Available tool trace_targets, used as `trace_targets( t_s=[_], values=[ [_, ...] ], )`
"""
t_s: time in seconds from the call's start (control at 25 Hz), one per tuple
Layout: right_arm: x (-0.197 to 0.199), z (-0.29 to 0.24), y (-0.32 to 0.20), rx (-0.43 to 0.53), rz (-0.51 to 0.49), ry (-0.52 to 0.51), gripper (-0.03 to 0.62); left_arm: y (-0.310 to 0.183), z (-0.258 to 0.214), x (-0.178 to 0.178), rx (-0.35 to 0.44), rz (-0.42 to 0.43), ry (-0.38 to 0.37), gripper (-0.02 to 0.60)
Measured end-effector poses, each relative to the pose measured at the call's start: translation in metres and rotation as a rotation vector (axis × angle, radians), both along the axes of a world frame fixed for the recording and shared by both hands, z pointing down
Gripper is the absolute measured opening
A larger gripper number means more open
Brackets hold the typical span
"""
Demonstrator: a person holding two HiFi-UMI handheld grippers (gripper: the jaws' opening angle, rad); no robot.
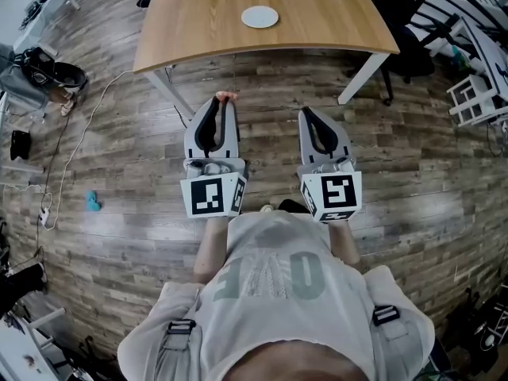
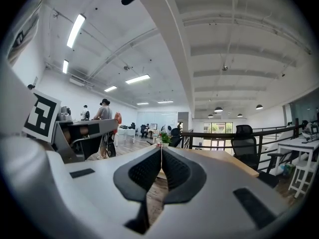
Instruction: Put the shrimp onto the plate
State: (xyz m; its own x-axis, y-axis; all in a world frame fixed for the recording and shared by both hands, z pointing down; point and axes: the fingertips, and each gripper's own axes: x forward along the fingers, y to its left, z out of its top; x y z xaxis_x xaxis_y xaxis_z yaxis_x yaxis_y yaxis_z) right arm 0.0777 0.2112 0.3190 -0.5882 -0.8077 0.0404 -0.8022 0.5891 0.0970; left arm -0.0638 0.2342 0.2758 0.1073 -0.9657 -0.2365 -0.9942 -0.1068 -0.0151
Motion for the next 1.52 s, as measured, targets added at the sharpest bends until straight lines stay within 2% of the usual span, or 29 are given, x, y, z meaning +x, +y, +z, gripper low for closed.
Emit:
trace_targets(
  t_s=[0.16, 0.44, 0.68, 0.92, 1.2, 1.52],
  values=[
    [-0.011, -0.001, -0.012, 0.009, -0.008, 0.011, 0.020, -0.011, -0.001, -0.012, 0.001, -0.002, 0.007, 0.063],
    [-0.007, -0.008, -0.039, -0.008, 0.009, 0.009, 0.021, -0.039, -0.010, -0.026, -0.001, -0.021, 0.006, 0.064],
    [-0.002, -0.006, -0.086, -0.013, 0.049, -0.042, 0.020, -0.071, -0.008, -0.026, -0.002, -0.032, -0.015, 0.064],
    [-0.010, 0.013, -0.151, -0.045, 0.020, -0.033, 0.020, -0.123, 0.001, -0.035, -0.010, -0.082, -0.005, 0.064],
    [-0.033, 0.031, -0.240, -0.107, -0.036, 0.014, 0.020, -0.207, 0.003, -0.055, -0.039, -0.124, -0.022, 0.064],
    [-0.049, 0.028, -0.322, -0.082, -0.100, 0.034, 0.020, -0.302, 0.001, -0.071, -0.048, -0.173, -0.020, 0.064]
  ],
)
